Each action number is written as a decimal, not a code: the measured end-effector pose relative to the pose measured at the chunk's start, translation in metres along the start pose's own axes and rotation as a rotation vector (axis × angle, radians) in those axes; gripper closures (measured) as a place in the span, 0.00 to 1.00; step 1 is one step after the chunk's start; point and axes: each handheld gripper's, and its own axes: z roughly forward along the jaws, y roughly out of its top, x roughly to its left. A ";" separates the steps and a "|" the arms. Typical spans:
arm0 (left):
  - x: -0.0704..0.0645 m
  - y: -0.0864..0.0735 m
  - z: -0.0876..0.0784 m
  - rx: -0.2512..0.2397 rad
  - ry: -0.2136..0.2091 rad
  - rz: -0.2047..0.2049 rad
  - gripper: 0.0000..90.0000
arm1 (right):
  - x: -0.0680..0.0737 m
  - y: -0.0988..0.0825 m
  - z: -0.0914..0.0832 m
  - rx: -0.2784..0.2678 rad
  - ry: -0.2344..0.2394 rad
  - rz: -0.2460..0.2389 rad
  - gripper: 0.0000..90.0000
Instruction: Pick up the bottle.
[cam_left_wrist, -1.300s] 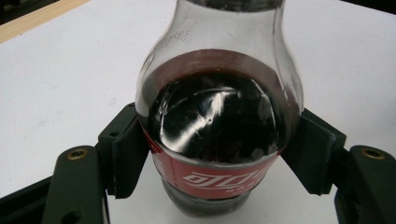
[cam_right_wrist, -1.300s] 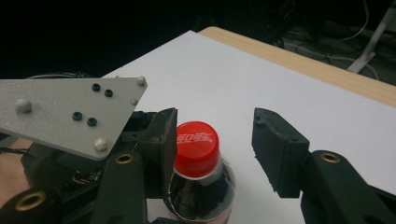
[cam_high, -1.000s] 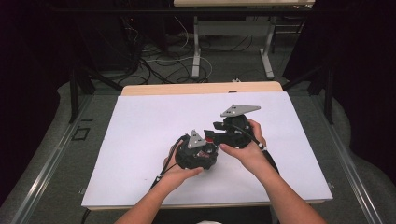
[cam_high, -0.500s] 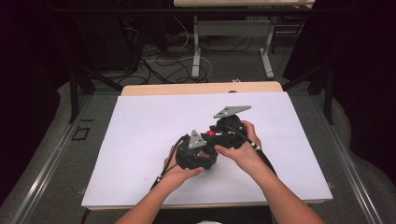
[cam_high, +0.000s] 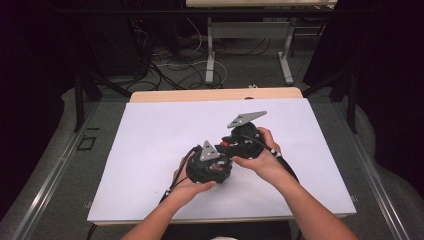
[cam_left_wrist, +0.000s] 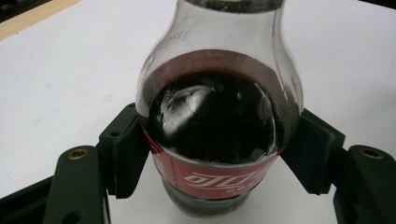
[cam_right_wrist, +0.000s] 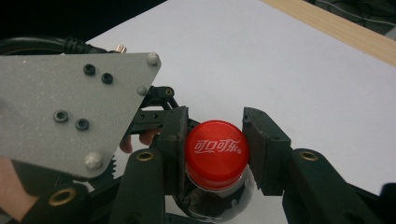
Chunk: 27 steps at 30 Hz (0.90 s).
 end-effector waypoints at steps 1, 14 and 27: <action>-0.001 -0.001 0.000 -0.009 0.000 -0.006 0.34 | -0.002 0.001 0.000 0.015 0.037 -0.026 0.69; -0.003 -0.007 -0.013 -0.048 -0.079 0.036 0.34 | -0.014 0.015 -0.003 0.073 0.334 -0.372 0.69; 0.002 -0.010 -0.018 -0.044 -0.018 -0.011 0.34 | 0.014 0.007 -0.009 -0.025 0.064 -0.188 0.57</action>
